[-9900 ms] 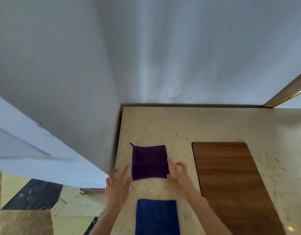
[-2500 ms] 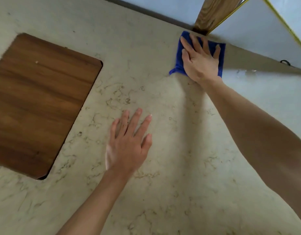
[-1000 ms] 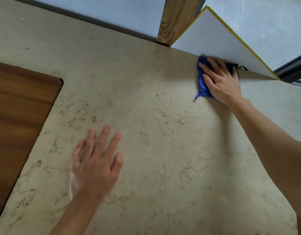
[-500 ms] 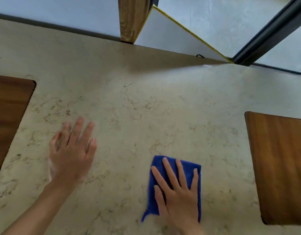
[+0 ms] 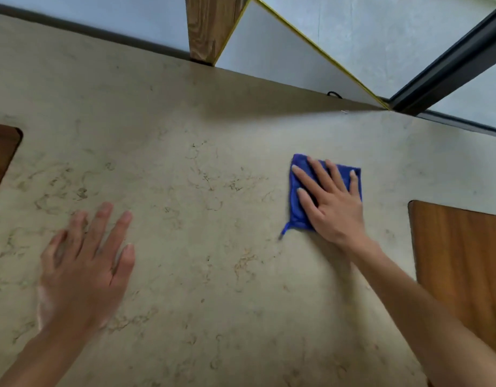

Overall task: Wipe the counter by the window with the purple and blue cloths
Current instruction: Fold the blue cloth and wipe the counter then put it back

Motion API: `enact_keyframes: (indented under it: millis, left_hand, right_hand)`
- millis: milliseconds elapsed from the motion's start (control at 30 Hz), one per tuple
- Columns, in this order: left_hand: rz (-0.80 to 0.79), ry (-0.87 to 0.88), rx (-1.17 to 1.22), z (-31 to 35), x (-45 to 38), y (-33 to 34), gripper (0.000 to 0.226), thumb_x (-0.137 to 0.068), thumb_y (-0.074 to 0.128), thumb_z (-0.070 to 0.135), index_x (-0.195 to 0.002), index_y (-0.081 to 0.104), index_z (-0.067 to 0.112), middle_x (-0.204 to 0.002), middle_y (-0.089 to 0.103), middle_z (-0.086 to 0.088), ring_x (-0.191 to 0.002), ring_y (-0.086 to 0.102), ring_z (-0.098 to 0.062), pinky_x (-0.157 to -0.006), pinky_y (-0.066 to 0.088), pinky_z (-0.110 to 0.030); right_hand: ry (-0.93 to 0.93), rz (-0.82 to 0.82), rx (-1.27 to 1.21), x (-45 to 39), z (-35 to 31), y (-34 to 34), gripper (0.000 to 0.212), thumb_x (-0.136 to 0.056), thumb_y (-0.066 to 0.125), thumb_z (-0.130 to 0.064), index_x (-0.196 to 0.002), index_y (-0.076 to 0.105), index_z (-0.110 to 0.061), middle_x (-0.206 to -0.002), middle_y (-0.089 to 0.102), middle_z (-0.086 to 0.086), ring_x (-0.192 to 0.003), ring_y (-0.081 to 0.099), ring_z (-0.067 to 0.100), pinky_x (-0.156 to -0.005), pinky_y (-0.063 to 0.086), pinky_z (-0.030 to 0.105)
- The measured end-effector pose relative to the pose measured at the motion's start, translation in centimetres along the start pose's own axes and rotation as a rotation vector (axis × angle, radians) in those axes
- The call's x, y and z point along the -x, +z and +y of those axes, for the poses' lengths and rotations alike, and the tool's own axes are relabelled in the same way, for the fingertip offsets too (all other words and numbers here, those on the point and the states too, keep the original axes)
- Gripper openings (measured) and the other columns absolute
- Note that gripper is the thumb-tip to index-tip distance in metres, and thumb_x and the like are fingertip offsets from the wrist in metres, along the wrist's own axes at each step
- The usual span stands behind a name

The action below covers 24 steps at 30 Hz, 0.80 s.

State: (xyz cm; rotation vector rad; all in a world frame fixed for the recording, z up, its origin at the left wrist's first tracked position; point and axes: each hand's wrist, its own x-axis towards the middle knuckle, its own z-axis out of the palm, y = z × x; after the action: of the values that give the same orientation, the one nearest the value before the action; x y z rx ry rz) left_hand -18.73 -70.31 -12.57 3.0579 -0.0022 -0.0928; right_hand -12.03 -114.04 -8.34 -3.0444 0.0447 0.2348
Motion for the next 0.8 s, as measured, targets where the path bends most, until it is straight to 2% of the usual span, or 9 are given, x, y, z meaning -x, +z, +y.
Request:
enact_keyframes:
  millis: [67,167,267,400,467,600,700,800]
  left_hand:
    - [0.030,0.012,-0.008,-0.4,0.0,0.7,0.061,-0.097,0.020,0.056,-0.157,0.018,0.046,-0.170,0.007,0.017,-0.156,-0.002,-0.009,-0.123,0.009,-0.040]
    - [0.032,0.040,0.006,-0.6,-0.5,0.9,0.061,-0.096,0.021,0.056,-0.157,0.020,0.045,-0.170,0.010,0.016,-0.156,0.000,-0.010,-0.122,0.007,-0.039]
    - [0.054,0.040,0.022,-0.3,0.0,0.6,0.061,-0.097,0.022,0.055,-0.157,0.020,0.045,-0.170,0.010,0.015,-0.155,0.000,-0.009,-0.122,0.007,-0.039]
    - [0.071,0.057,0.069,0.3,-0.2,-0.1,0.059,-0.098,0.021,0.053,-0.157,0.016,0.045,-0.169,0.002,0.020,-0.153,-0.003,-0.007,-0.120,0.021,-0.049]
    - [0.059,0.048,0.044,0.5,-0.2,-0.5,0.058,-0.099,0.018,0.053,-0.157,0.014,0.047,-0.168,-0.001,0.022,-0.154,-0.005,-0.005,-0.120,0.018,-0.043]
    - [0.035,0.000,-0.005,1.2,0.3,-1.3,0.059,-0.099,0.012,0.055,-0.157,0.017,0.046,-0.168,0.021,0.011,-0.154,0.023,-0.022,-0.122,0.008,-0.032]
    - [0.005,-0.010,-0.020,1.1,0.1,-1.9,0.058,-0.099,0.017,0.053,-0.157,0.014,0.047,-0.167,0.026,0.008,-0.152,0.026,-0.026,-0.119,0.017,-0.041]
    - [-0.008,-0.001,0.005,1.1,0.2,-1.6,0.057,-0.099,0.017,0.054,-0.156,0.010,0.049,-0.167,0.027,0.007,-0.152,0.026,-0.026,-0.119,0.019,-0.041]
  right_hand:
    - [0.006,0.005,-0.008,-5.9,2.9,-1.1,0.049,-0.100,0.015,-0.063,-0.148,0.005,-0.067,-0.169,0.013,-0.021,-0.158,0.012,0.014,-0.127,0.003,0.059]
    - [-0.022,-0.018,-0.011,-11.9,5.1,-2.6,0.047,-0.100,0.012,-0.065,-0.146,0.005,-0.070,-0.170,0.014,-0.020,-0.158,0.011,0.015,-0.127,0.001,0.057]
    - [0.000,-0.020,-0.024,-14.3,5.8,-3.3,0.050,-0.099,0.009,-0.068,-0.149,0.008,-0.066,-0.171,0.014,-0.015,-0.159,0.008,0.018,-0.128,-0.001,0.057]
    - [-0.021,-0.003,-0.009,-15.6,6.0,-3.7,0.052,-0.099,0.010,-0.065,-0.152,0.010,-0.062,-0.171,0.013,-0.016,-0.158,0.011,0.023,-0.127,0.000,0.058]
    - [-0.023,-0.003,-0.004,-16.0,5.9,-3.6,0.053,-0.099,0.010,-0.064,-0.152,0.010,-0.062,-0.170,0.013,-0.017,-0.158,0.011,0.022,-0.127,0.000,0.059]
    - [-0.004,0.029,-0.012,-14.5,4.8,-3.0,0.053,-0.101,0.010,-0.061,-0.154,0.009,-0.059,-0.171,0.009,-0.019,-0.159,0.005,0.016,-0.127,0.000,0.059]
    - [-0.054,0.008,-0.021,-9.0,1.4,-2.1,0.053,-0.102,0.010,-0.060,-0.155,0.007,-0.058,-0.171,0.006,-0.020,-0.159,0.002,0.015,-0.127,-0.001,0.060]
    - [-0.132,0.044,-0.023,-0.1,-3.4,0.1,0.053,-0.103,0.016,-0.056,-0.156,0.013,-0.054,-0.170,0.010,-0.020,-0.159,0.008,0.017,-0.126,0.006,0.063]
